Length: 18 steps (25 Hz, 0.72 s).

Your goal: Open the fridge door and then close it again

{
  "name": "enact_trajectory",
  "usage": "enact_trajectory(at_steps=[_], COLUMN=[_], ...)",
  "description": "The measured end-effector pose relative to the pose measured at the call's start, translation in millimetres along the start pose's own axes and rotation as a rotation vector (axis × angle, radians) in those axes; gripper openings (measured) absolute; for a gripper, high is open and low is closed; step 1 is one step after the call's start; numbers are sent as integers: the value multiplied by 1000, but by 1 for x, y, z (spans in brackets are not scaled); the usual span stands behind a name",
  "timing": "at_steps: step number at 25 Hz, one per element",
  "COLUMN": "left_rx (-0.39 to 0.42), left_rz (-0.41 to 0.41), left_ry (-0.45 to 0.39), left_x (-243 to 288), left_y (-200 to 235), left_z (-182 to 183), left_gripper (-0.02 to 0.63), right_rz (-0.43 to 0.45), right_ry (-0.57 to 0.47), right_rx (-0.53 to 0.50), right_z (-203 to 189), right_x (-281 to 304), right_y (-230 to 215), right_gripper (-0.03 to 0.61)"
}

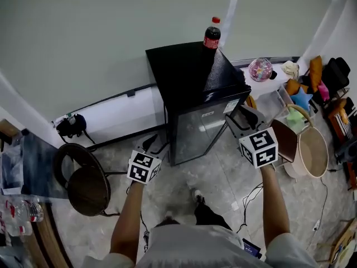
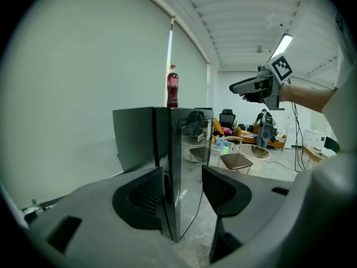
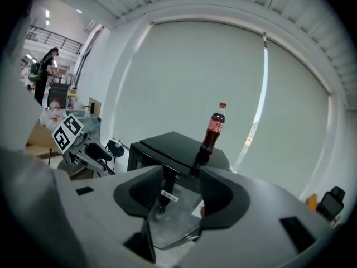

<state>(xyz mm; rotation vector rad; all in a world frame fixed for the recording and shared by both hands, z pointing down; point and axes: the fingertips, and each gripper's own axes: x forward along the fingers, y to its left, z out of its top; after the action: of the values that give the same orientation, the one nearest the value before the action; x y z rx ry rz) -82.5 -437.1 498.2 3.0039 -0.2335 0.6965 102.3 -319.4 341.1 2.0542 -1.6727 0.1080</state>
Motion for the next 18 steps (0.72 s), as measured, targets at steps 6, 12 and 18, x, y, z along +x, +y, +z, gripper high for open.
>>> enact_trajectory(at_steps=[6,12,18], left_rx=[-78,-123,-138], left_rz=[55,92,108], left_ry=[61,111,147], left_x=[52,92,119], left_y=[10,21,26], left_z=[-23,-50,-71], left_gripper=[193,193,192], right_rz=[140,406,662], right_ry=[-3,37,59], right_rx=[-219,-368,-455], right_z=[1,-11,-22], right_x=[62,116,133], right_y=[-25,-19,-11], right_gripper=[199,201,216])
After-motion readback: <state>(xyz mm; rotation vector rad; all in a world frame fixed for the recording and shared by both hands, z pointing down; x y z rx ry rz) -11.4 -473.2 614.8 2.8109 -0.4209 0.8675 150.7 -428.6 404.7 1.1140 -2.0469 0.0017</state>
